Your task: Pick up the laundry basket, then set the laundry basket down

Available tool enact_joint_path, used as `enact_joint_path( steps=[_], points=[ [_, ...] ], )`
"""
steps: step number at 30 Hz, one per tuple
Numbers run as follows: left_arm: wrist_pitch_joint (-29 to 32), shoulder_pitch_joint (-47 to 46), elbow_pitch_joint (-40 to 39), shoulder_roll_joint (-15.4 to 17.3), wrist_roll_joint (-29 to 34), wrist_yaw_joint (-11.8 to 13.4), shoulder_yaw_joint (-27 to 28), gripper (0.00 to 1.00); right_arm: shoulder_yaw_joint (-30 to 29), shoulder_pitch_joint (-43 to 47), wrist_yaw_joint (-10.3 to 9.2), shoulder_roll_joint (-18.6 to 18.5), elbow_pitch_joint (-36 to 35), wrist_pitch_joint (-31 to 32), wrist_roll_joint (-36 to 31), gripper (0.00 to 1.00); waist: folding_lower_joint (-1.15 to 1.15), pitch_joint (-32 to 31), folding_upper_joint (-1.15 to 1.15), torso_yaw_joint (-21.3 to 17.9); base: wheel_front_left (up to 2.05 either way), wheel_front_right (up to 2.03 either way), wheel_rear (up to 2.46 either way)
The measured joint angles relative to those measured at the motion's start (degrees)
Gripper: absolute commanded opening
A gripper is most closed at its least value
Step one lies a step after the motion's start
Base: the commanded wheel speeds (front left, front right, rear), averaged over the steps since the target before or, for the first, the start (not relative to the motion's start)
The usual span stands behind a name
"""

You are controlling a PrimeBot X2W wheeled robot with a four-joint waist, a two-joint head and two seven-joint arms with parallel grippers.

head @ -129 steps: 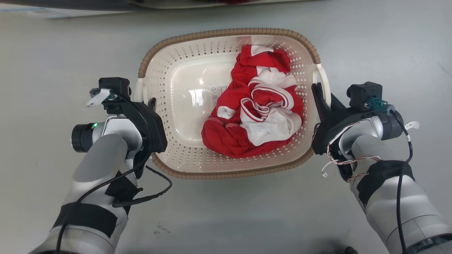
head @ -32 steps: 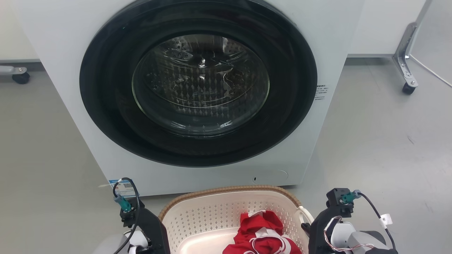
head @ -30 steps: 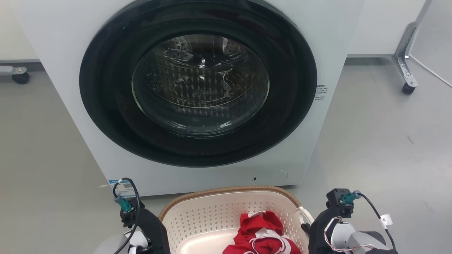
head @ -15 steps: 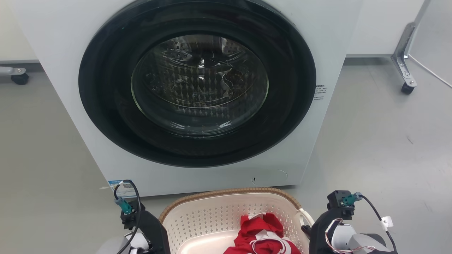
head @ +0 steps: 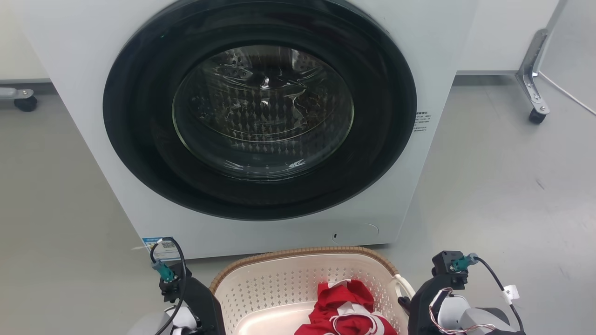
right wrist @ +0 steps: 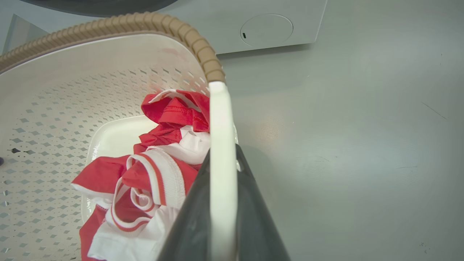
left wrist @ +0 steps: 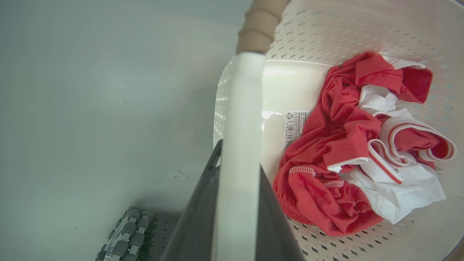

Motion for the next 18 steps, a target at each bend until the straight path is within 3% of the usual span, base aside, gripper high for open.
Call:
enact_joint_path(
  steps=[18],
  points=[
    [-2.77,0.09,-0.65,0.0,-0.64,0.52,-1.16,0.0,1.59,0.08,-0.01,-0.53,-0.71,-1.15,1.51,0.0,0.0,1.09,0.0,0.17,0.0,0.0,0.0]
  ],
)
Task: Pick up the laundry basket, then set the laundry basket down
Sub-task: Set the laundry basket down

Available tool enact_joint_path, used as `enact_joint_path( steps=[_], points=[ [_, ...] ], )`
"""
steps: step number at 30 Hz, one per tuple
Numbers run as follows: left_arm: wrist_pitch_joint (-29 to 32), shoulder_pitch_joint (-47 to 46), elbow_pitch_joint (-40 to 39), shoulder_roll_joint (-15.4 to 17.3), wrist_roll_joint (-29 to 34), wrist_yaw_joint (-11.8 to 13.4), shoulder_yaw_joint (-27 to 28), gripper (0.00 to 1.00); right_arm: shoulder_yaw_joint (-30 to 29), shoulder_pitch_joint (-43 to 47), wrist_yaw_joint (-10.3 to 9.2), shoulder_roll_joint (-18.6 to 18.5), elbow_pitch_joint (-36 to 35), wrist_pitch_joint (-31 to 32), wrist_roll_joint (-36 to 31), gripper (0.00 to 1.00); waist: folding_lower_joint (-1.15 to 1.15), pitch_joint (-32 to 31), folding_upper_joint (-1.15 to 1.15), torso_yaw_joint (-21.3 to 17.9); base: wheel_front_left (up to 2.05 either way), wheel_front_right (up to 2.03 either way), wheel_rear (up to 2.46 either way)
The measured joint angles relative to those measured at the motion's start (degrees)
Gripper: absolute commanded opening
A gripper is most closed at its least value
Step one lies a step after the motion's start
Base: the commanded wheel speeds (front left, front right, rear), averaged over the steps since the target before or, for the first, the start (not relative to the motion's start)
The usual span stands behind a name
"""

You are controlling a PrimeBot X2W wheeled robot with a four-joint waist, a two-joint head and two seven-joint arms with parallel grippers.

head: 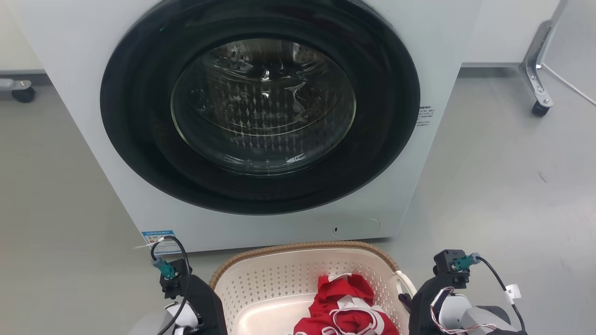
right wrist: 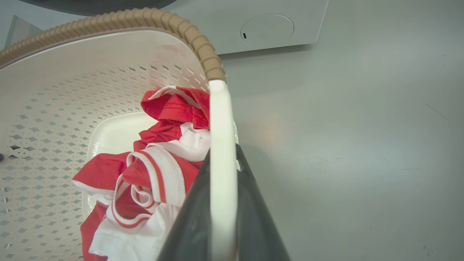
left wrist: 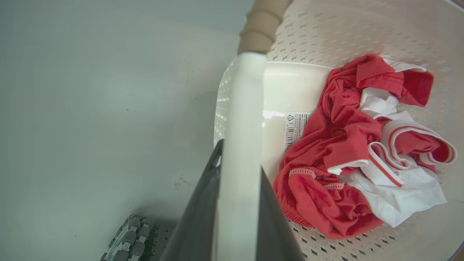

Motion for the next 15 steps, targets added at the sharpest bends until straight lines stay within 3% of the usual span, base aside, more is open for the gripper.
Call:
enact_joint_path(
  steps=[15],
  points=[
    [-4.78,-1.22,-1.89,-0.01,0.33,0.62,-1.78,0.0,0.59,-1.94,0.0,-0.92,-0.73,-3.54,0.16,0.0,0.01,6.45,0.0,-0.51,0.0,0.0,0.0]
  ],
)
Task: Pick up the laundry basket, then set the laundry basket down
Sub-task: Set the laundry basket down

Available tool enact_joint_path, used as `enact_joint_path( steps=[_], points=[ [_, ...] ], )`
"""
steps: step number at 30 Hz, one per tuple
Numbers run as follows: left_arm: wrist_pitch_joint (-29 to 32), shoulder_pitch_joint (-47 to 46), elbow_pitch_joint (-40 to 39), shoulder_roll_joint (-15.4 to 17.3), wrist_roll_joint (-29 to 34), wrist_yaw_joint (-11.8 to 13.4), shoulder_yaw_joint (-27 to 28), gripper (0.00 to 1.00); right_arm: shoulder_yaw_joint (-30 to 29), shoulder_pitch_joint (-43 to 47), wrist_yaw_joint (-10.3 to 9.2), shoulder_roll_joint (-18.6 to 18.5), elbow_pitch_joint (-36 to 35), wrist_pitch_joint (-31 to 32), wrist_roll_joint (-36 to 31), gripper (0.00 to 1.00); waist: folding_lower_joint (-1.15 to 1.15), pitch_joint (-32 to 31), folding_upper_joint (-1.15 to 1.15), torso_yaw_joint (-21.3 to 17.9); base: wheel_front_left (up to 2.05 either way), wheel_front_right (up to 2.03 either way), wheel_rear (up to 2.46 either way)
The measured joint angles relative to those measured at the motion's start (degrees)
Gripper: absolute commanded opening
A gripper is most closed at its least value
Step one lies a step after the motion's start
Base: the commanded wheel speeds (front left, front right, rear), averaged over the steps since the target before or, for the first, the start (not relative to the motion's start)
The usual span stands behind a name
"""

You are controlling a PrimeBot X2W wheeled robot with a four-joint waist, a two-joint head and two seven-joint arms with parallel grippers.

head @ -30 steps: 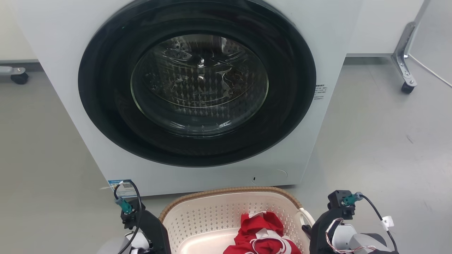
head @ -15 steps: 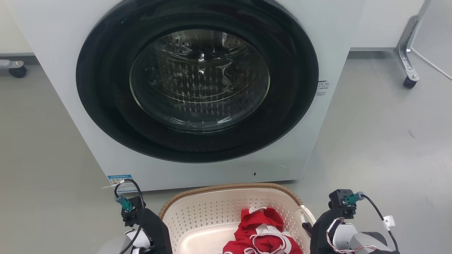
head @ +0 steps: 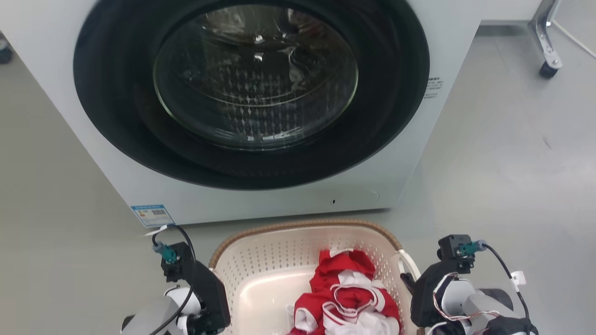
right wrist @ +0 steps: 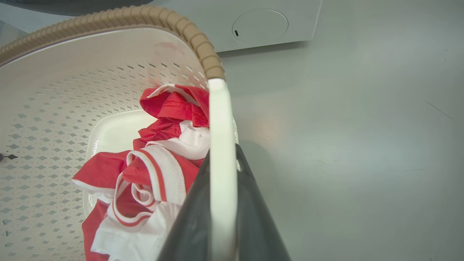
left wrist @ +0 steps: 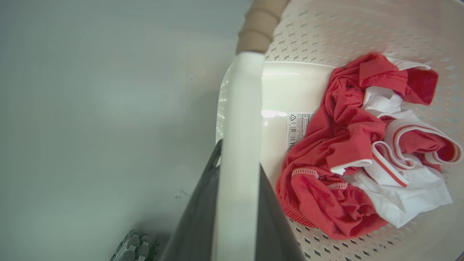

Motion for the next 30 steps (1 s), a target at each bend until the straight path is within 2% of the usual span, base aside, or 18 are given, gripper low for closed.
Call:
enact_joint_path(
  steps=[14,30],
  points=[
    [-5.35,-6.32,-1.66,0.02,1.7,1.02,-0.97,0.0,0.1,-6.56,0.0,-1.08,-0.48,-4.31,-0.37,0.0,0.01,10.54,0.0,-0.32,0.0,0.0,0.0],
    [-12.72,-12.2,-2.64,0.64,4.24,3.59,-1.47,0.0,1.32,-14.15,0.0,-1.41,-1.0,-9.87,-2.63,0.0,0.01,24.76,0.01,-0.5,0.0,0.0,0.0]
  ],
)
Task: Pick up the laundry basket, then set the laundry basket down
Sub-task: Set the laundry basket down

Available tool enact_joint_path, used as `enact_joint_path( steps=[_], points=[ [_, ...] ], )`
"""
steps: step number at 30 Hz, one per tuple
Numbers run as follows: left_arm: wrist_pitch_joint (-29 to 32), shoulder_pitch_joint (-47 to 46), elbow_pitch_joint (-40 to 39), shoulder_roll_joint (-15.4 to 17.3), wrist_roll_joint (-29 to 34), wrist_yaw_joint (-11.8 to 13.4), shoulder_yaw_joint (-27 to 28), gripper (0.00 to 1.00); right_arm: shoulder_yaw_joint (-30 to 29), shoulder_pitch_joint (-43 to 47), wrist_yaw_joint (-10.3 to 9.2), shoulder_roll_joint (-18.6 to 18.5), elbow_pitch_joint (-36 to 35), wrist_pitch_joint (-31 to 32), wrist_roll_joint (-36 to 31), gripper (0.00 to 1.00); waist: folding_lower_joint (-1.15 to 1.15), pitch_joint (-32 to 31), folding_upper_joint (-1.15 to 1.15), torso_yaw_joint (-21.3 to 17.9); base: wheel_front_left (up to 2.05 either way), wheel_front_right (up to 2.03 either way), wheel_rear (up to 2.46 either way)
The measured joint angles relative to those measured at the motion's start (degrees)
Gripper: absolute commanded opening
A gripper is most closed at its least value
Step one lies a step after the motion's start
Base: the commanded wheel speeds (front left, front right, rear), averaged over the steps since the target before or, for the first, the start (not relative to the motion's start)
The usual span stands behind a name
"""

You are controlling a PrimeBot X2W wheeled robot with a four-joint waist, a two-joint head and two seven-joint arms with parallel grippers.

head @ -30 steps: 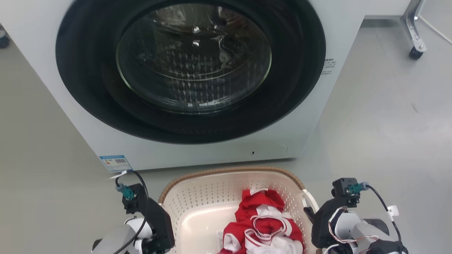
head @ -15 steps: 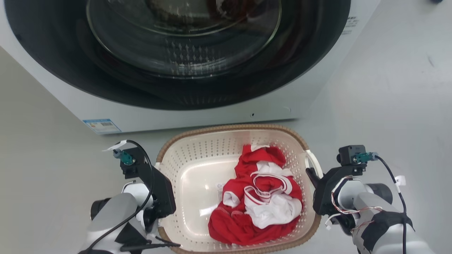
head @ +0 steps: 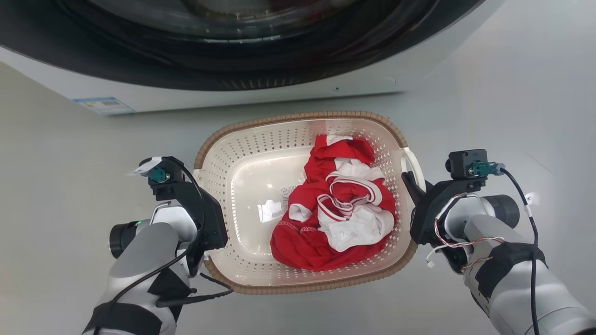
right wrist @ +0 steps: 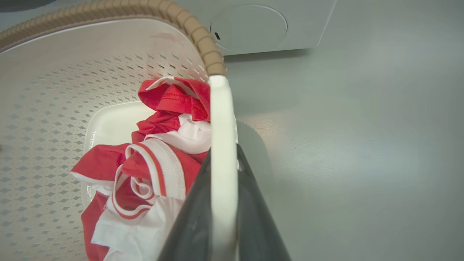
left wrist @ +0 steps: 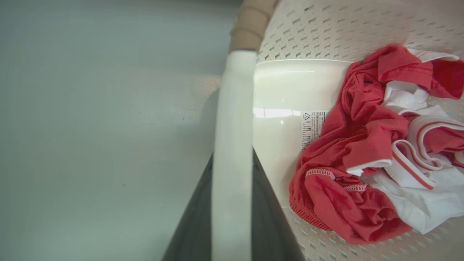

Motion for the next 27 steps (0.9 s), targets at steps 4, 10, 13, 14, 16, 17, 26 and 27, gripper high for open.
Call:
enact_joint_path(
  steps=[4,10,13,14,16,17,26,27],
  points=[
    [-1.27,-0.82,0.04,0.0,0.19,0.32,-0.23,0.0,0.35,-0.88,0.0,-0.01,0.08,-1.44,-0.3,0.0,0.0,2.97,0.0,-0.1,0.0,0.0,0.0],
    [-2.87,-2.08,0.04,0.01,0.55,0.49,-0.24,0.0,0.34,-2.13,0.0,-0.05,0.33,-3.67,-0.71,0.0,-0.01,6.37,0.0,-0.23,0.0,0.0,0.0],
    [-3.8,-2.76,0.04,0.01,0.68,0.65,-0.36,0.0,0.45,-2.98,0.0,-0.07,0.55,-4.64,-0.91,0.0,-0.01,8.21,-0.01,-0.31,0.0,0.0,0.0],
    [-4.22,-2.94,0.05,0.03,0.7,0.79,-0.36,0.0,0.45,-3.19,0.0,-0.07,0.6,-5.03,-1.05,0.0,-0.01,8.8,-0.01,-0.35,0.0,0.0,0.0],
    [-4.81,-3.21,0.07,0.05,0.86,0.81,-0.52,0.0,0.58,-3.6,0.0,-0.05,0.77,-5.79,-1.25,0.0,-0.01,9.88,0.0,-0.42,0.0,0.0,0.0],
    [-5.24,-3.29,0.07,0.04,1.0,0.82,-0.58,0.0,0.59,-3.82,0.0,-0.07,0.9,-6.19,-1.3,0.0,-0.01,10.41,-0.01,-0.46,0.0,0.0,0.0],
    [-8.24,-5.97,-0.01,0.01,1.99,1.14,-1.38,0.0,0.68,-6.51,0.0,-0.29,1.69,-9.27,-1.89,0.0,-0.01,14.48,-0.01,-0.56,0.0,0.0,0.0],
    [-8.64,-6.25,-0.01,0.01,2.01,1.18,-1.42,0.0,0.74,-6.83,0.0,-0.29,1.7,-9.31,-1.92,0.0,-0.01,14.89,-0.01,-0.55,0.0,0.0,0.0]
  ],
)
